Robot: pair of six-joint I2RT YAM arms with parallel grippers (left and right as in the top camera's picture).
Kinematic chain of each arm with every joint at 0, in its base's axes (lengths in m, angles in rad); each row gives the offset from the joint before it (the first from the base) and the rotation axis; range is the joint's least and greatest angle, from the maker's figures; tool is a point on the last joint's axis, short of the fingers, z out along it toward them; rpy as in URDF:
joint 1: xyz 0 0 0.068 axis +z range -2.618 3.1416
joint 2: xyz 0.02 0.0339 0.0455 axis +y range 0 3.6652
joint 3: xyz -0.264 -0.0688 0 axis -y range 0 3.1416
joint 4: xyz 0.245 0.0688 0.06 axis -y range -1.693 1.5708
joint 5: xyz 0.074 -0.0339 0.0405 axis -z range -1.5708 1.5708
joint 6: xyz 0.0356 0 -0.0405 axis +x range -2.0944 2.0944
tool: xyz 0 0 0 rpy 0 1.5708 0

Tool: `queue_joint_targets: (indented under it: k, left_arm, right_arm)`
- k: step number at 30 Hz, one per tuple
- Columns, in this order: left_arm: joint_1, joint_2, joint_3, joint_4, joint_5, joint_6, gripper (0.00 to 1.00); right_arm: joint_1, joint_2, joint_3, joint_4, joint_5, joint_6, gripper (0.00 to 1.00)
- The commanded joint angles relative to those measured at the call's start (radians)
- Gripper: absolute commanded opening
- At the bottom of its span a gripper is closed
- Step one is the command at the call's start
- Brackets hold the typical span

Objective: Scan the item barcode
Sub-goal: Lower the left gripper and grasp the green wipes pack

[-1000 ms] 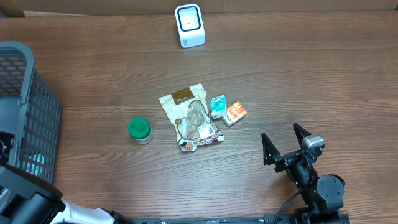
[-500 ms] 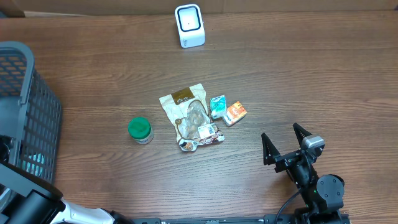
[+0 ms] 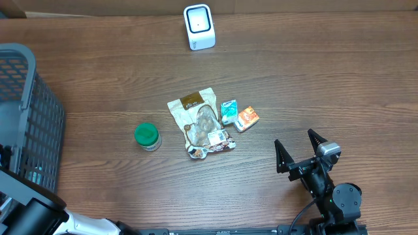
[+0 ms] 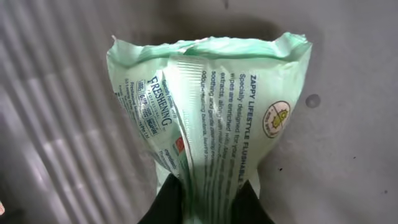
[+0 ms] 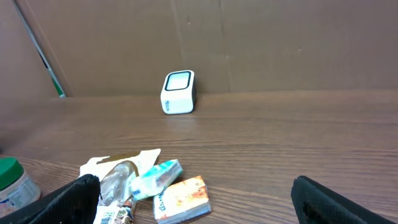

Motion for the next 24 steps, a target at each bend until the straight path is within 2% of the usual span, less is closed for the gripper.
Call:
queue_joint_targets:
  k: [1, 8, 16, 22, 23, 24]
  left_arm:
    - [0.005, 0.006, -0.008, -0.001, -0.011, 0.008, 0.04]
    - [0.005, 0.003, 0.056, -0.1, -0.011, 0.007, 0.04]
    - [0.004, -0.003, 0.259, -0.31, -0.011, -0.005, 0.04]
    - [0.006, -0.002, 0.274, -0.338, -0.038, -0.011, 0.04]
    - [0.006, -0.002, 0.267, -0.335, -0.053, -0.011, 0.05]
    - [0.006, -0.001, 0.258, -0.324, -0.063, -0.011, 0.21]
  right_arm:
    - [0.005, -0.01, 0.001, 0.006, -0.002, -0.003, 1.0]
    - [0.005, -0.01, 0.001, 0.006, -0.002, -0.003, 1.0]
    - [0.005, -0.01, 0.001, 0.006, -0.002, -0.003, 1.0]
    - [0.005, -0.01, 0.001, 0.006, -0.002, -0.003, 1.0]
    - [0.005, -0.01, 0.001, 0.006, -0.002, -0.003, 1.0]
    - [0.005, -0.01, 0.001, 0.006, -0.002, -0.003, 1.0]
